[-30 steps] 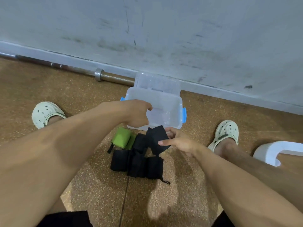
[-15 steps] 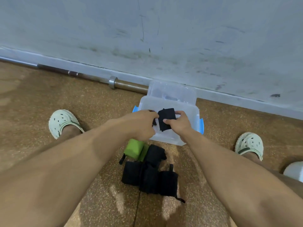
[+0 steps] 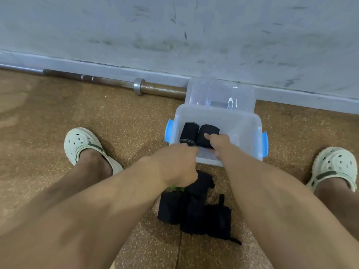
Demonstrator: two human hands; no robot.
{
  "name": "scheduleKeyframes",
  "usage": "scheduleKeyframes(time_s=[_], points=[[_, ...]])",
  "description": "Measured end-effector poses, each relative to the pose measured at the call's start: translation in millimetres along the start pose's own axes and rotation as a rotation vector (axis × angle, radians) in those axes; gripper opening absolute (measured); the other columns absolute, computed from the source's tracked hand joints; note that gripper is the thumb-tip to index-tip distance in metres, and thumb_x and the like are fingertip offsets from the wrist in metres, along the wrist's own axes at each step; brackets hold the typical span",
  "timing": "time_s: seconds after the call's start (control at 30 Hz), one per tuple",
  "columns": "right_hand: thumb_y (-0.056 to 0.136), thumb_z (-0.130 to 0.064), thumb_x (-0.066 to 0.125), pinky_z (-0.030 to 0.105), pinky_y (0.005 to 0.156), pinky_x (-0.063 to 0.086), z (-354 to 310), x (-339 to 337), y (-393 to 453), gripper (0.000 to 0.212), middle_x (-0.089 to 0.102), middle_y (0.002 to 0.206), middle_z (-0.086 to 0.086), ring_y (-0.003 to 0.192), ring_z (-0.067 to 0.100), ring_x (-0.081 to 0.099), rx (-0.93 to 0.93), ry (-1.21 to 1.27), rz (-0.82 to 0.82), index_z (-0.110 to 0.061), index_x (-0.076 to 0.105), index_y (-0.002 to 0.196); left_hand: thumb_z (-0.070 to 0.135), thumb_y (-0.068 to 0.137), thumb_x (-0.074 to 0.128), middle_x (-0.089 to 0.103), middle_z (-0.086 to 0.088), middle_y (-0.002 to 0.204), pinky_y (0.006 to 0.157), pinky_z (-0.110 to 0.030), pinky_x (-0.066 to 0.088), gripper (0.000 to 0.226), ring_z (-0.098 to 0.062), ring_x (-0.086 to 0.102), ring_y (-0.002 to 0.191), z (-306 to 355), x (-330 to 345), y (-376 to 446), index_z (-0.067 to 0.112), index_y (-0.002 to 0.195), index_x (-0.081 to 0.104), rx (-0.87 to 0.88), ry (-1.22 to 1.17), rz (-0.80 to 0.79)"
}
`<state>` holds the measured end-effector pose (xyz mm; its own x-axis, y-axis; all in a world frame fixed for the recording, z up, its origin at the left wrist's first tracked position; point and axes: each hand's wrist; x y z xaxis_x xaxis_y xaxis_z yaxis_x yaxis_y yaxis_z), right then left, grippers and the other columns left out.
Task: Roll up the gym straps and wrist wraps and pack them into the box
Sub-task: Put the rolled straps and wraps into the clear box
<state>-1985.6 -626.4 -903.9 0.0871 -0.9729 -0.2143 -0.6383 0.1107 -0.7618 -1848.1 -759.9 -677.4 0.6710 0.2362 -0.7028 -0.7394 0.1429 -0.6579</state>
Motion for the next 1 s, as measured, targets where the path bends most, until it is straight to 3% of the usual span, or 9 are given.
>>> scheduleKeyframes(time_s=[0.1, 0.27, 0.43, 0.53, 0.6, 0.73, 0.83, 0.9, 1.0], points=[[0.090, -0.017, 0.078, 0.051, 0.106, 0.051, 0.7, 0.1, 7.1, 0.055, 0.063, 0.133, 0.014, 0.121, 0.033, 0.059, -0.002, 0.009, -0.059, -0.001, 0.056, 0.137, 0.026, 0.098, 0.056, 0.055, -0.004, 0.128, 0.089, -0.039, 0.052, 0.042, -0.026, 0.058, 0.110, 0.5, -1.3, 1.1, 0.017, 0.138, 0.048, -0.007, -0.016, -0.030], [0.088, -0.032, 0.081, 0.050, 0.103, 0.053, -3.2, -5.3, 1.8, 0.064, 0.061, 0.137, 0.009, 0.114, 0.030, 0.059, -0.006, -0.070, -0.081, -0.002, 0.054, 0.138, 0.025, 0.098, 0.055, 0.055, -0.005, 0.131, 0.094, -0.041, 0.052, 0.044, -0.026, 0.058, 0.113, 3.6, -1.6, -2.5, 0.016, 0.140, 0.047, -0.007, -0.013, -0.046], [0.098, -0.032, 0.068, 0.037, 0.100, 0.049, -27.4, -25.8, -15.1, 0.060, 0.055, 0.145, 0.011, 0.122, 0.030, 0.056, -0.113, -0.106, 0.022, -0.005, 0.048, 0.148, 0.026, 0.097, 0.056, 0.057, -0.005, 0.133, 0.095, -0.043, 0.053, 0.043, -0.027, 0.059, 0.114, 9.1, -3.5, -8.5, 0.016, 0.139, 0.049, -0.006, -0.030, -0.020], [0.097, -0.019, 0.067, 0.038, 0.102, 0.054, -44.6, -45.4, -35.9, 0.048, 0.063, 0.135, 0.011, 0.111, 0.025, 0.063, -0.219, -0.069, 0.097, -0.013, 0.057, 0.143, 0.027, 0.097, 0.056, 0.059, -0.006, 0.133, 0.095, -0.041, 0.053, 0.042, -0.027, 0.060, 0.114, 13.3, -3.4, -16.2, 0.018, 0.138, 0.050, -0.007, -0.045, -0.030], [0.095, -0.015, 0.064, 0.038, 0.094, 0.058, -54.1, -55.1, -59.6, 0.039, 0.070, 0.118, 0.010, 0.094, 0.022, 0.067, -0.322, -0.073, 0.163, -0.019, 0.063, 0.133, 0.026, 0.098, 0.055, 0.057, -0.005, 0.137, 0.095, -0.039, 0.052, 0.045, -0.027, 0.059, 0.117, 17.3, -4.9, -23.9, 0.020, 0.142, 0.046, 0.003, -0.033, -0.043], [0.099, -0.016, 0.055, 0.028, 0.076, 0.057, -48.0, -67.4, -121.6, 0.021, 0.071, 0.098, 0.002, 0.083, 0.015, 0.069, -0.615, -0.229, 0.224, -0.021, 0.067, 0.115, 0.027, 0.102, 0.052, 0.048, -0.005, 0.149, 0.103, -0.041, 0.047, 0.055, -0.028, 0.053, 0.128, 27.3, -6.1, -43.0, 0.023, 0.154, 0.035, 0.031, 0.000, -0.071], [0.102, -0.031, 0.058, 0.019, 0.060, 0.046, -18.3, -80.6, -161.3, 0.010, 0.065, 0.078, -0.004, 0.066, 0.006, 0.060, -0.821, -0.472, 0.186, -0.024, 0.066, 0.101, 0.033, 0.103, 0.053, 0.046, -0.005, 0.154, 0.107, -0.039, 0.044, 0.062, -0.029, 0.049, 0.135, 35.8, -2.5, -55.0, 0.025, 0.159, 0.028, 0.060, 0.027, -0.090], [0.100, -0.043, 0.057, 0.027, 0.060, 0.049, 9.4, -90.7, -175.4, 0.018, 0.064, 0.072, -0.007, 0.065, 0.009, 0.060, -0.815, -0.680, 0.161, -0.029, 0.064, 0.093, 0.037, 0.102, 0.055, 0.042, -0.002, 0.158, 0.112, -0.039, 0.040, 0.067, -0.028, 0.045, 0.140, 40.0, 1.5, -60.6, 0.026, 0.160, 0.023, 0.077, 0.018, -0.110], [0.098, -0.048, 0.057, 0.038, 0.071, 0.058, 57.1, -105.0, -181.7, 0.025, 0.067, 0.076, -0.010, 0.074, 0.015, 0.066, -0.614, -0.871, 0.082, -0.028, 0.065, 0.085, 0.041, 0.102, 0.056, 0.040, 0.001, 0.160, 0.113, -0.038, 0.038, 0.069, -0.026, 0.043, 0.142, 42.8, 6.3, -68.8, 0.027, 0.161, 0.023, 0.082, 0.018, -0.124]])
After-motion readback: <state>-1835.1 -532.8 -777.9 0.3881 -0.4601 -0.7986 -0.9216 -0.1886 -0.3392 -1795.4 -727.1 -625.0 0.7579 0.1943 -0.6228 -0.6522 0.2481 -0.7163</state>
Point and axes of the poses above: each hand's wrist, its own y-axis towards the middle knuckle, its own x-axis out of the palm, z = x × y
